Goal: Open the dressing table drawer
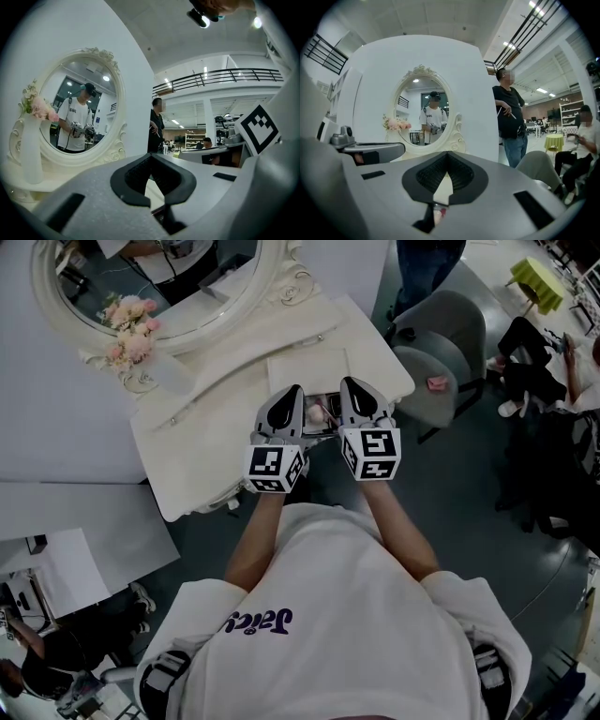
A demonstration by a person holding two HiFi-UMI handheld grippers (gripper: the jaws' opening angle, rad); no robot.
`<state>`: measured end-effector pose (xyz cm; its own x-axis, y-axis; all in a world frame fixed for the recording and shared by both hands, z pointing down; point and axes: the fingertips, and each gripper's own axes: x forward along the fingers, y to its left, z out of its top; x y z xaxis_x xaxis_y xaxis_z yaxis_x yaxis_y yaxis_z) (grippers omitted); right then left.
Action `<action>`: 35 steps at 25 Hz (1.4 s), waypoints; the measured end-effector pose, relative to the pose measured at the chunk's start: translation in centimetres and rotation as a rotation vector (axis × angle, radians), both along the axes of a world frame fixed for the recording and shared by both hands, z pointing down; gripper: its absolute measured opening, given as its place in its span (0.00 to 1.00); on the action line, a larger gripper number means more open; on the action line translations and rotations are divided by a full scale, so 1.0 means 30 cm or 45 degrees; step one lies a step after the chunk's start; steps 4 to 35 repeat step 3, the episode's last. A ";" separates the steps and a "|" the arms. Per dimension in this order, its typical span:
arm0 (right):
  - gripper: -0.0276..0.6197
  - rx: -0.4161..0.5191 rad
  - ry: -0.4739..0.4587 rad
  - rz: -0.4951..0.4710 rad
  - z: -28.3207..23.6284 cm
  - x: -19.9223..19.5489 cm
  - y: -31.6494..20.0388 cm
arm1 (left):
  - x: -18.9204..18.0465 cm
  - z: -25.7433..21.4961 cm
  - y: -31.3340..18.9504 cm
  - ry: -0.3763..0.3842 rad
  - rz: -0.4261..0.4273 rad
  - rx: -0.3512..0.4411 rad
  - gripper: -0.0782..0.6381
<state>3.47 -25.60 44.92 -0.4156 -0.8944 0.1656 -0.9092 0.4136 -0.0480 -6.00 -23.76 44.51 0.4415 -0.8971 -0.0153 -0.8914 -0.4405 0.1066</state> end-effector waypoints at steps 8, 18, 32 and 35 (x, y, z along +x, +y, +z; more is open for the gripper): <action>0.06 -0.012 -0.001 0.002 0.010 0.000 -0.012 | 0.004 0.014 -0.012 0.000 0.002 -0.018 0.13; 0.06 -0.012 -0.001 0.002 0.010 0.000 -0.012 | 0.004 0.014 -0.012 0.000 0.002 -0.018 0.13; 0.06 -0.012 -0.001 0.002 0.010 0.000 -0.012 | 0.004 0.014 -0.012 0.000 0.002 -0.018 0.13; 0.06 -0.012 -0.001 0.002 0.010 0.000 -0.012 | 0.004 0.014 -0.012 0.000 0.002 -0.018 0.13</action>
